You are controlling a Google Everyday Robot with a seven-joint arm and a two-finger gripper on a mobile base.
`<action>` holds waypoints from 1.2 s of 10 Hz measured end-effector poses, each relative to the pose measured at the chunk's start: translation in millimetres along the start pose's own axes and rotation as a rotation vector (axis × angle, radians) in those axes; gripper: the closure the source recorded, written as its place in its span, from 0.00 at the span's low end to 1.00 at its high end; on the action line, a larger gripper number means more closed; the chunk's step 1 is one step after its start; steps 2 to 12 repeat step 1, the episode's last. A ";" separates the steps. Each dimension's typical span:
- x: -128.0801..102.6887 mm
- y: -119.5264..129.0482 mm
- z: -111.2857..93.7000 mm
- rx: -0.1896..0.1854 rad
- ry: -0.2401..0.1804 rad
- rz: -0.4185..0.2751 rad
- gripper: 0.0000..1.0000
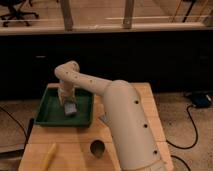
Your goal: Wipe tray with sponge
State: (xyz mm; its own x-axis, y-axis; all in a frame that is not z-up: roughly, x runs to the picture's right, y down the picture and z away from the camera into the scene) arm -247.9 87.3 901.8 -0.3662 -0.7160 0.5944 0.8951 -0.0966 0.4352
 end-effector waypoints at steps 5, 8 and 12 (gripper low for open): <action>0.0 0.0 0.0 0.000 0.000 0.000 1.00; 0.0 0.0 0.0 0.000 0.000 0.000 1.00; 0.0 0.0 0.0 0.000 0.000 0.000 1.00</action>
